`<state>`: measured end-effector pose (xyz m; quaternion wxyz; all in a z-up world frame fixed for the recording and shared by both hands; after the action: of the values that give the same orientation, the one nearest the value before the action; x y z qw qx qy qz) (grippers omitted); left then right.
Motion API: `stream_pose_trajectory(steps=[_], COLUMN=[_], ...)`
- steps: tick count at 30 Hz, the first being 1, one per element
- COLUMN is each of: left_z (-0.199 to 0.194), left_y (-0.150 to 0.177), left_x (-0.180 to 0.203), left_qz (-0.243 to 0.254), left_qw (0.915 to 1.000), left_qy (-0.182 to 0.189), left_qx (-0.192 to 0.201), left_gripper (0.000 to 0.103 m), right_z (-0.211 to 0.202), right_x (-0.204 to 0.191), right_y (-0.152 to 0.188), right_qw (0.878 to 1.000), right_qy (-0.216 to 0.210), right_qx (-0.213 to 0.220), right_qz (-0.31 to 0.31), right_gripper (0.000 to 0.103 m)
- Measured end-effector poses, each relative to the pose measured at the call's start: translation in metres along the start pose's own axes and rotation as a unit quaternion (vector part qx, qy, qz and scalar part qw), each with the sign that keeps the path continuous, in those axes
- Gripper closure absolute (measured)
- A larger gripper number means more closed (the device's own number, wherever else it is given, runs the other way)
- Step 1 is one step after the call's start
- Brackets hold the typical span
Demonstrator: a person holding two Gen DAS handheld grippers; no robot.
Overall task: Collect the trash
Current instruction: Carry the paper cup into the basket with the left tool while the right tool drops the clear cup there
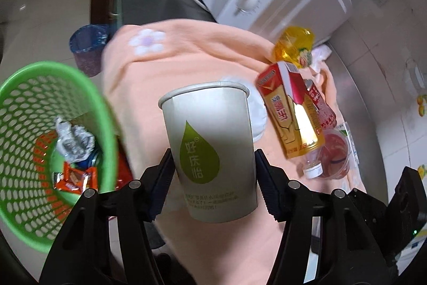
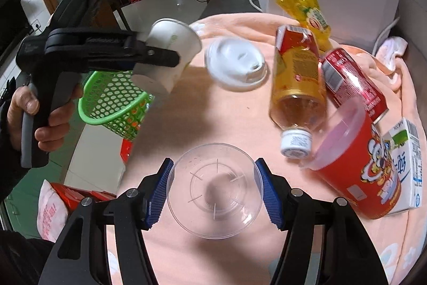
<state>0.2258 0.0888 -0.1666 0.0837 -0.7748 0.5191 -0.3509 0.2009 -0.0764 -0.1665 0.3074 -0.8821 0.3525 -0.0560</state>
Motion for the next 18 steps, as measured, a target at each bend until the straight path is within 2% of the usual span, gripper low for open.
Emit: stream_pose_trajectory(steps=[7, 11, 18], left_z=[-0.042, -0.067, -0.089], left_y=[0.001, 0.002, 0.009], left_x=[-0.040, -0.075, -0.153], left_qz=[-0.019, -0.031, -0.098], left_qw=[0.9988, 0.9959, 0.9871], left_qy=[-0.031, -0.067, -0.113], left_qx=[0.033, 0.051, 0.057], left_gripper=[0.044, 0.044, 0.043], right_z=[0.003, 0.010, 0.028], right_x=[-0.023, -0.042, -0.079], right_y=[-0.018, -0.033, -0.058], right_qw=[1.000, 0.999, 0.998], right_qy=[-0.012, -0.025, -0.050], right_qx=[0.011, 0.016, 0.023], right_qz=[-0.013, -0.024, -0.040], right_gripper=[0.043, 0.043, 0.043])
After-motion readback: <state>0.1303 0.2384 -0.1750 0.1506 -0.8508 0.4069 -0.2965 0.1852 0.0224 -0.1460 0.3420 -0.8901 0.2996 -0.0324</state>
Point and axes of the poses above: each gripper's, at about its wrist camera, not at the fingertips, and z roughly the way its jaws point, x to its right, y to its underside, the point moved 9 cm from there along z, roughly the way its jaws point, and after that the axes turned 4 degrees about x, right-handed, at the moved point
